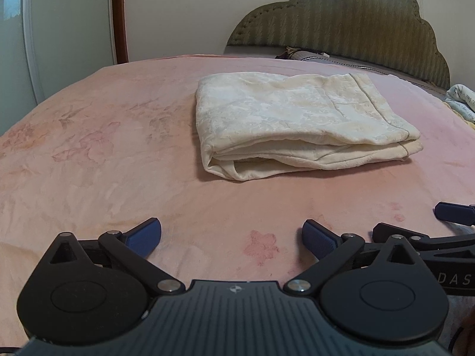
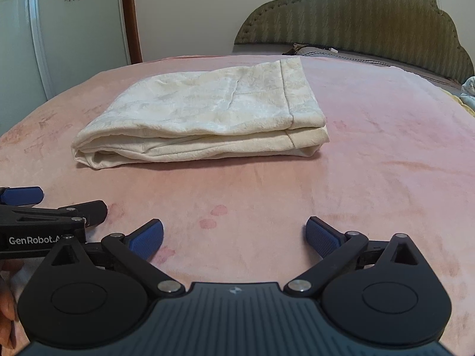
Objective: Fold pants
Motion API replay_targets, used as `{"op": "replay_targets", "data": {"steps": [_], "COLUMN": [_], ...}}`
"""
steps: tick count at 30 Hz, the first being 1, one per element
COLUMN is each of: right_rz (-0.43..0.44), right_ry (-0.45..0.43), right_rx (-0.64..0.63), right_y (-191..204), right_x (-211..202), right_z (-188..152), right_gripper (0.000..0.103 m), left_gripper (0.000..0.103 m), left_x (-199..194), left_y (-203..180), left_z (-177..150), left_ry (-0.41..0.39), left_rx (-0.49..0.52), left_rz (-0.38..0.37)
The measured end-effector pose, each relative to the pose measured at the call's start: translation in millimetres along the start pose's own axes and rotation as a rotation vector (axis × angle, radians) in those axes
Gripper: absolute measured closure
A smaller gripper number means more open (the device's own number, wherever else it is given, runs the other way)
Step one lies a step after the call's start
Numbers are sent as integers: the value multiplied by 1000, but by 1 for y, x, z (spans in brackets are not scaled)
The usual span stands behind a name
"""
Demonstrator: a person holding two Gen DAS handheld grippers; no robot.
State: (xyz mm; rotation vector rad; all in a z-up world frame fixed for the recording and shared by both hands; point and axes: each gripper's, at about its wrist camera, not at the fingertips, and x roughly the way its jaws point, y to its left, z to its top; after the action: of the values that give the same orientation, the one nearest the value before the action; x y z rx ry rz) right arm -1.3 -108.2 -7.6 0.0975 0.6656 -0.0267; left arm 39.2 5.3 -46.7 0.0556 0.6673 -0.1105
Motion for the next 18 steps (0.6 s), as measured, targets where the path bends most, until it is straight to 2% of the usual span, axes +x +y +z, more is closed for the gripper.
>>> {"op": "replay_targets", "data": {"steps": [18], "right_rz": [-2], "right_ry": [-4], "right_rx": [-2], "right_y": [2], "right_x": [1], "right_z": [-1], "right_gripper": [0], "left_gripper": [0], "left_x": [0], "left_y": [3], "left_z": [-1], "left_ry": [7], "left_rx": [-1], "left_rz": [0]}}
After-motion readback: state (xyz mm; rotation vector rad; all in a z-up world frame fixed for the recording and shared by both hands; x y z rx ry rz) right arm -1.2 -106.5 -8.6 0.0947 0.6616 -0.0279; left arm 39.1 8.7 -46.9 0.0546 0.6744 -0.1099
